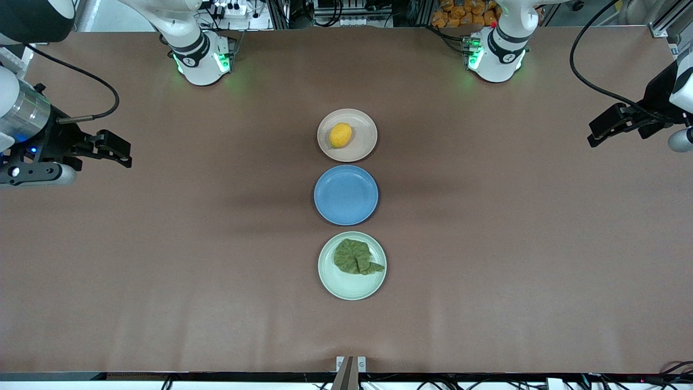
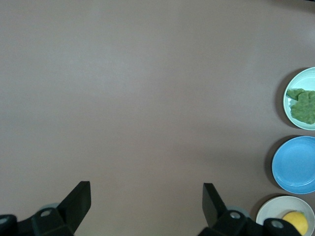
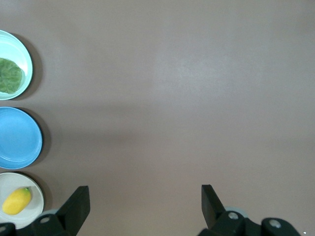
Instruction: Place lemon and lettuce in plates
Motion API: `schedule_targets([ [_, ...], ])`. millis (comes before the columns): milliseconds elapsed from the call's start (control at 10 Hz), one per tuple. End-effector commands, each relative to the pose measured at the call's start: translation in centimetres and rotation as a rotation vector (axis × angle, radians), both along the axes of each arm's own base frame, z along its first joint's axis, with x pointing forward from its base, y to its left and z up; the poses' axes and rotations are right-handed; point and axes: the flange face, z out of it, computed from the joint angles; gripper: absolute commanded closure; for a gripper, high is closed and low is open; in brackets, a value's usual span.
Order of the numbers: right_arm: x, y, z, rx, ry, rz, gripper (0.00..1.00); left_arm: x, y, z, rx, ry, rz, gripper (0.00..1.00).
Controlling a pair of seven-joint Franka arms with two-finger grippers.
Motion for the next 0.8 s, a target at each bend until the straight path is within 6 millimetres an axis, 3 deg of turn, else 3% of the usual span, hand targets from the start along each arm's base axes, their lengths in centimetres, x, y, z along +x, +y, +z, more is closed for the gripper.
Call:
schedule_targets([
  [0,-0.9,-1.1,1.5,-0.023,-0.022,-0.023,0.00,-1.0,0.4,0.4,0.010,-0.001,-0.030,0.00],
  [700,-3.4,-2.0,2.2,-0.009,-0.074,-0.016,0.00,-0.2,0.5,-0.3,0.028,-0.002,-0.233,0.00],
])
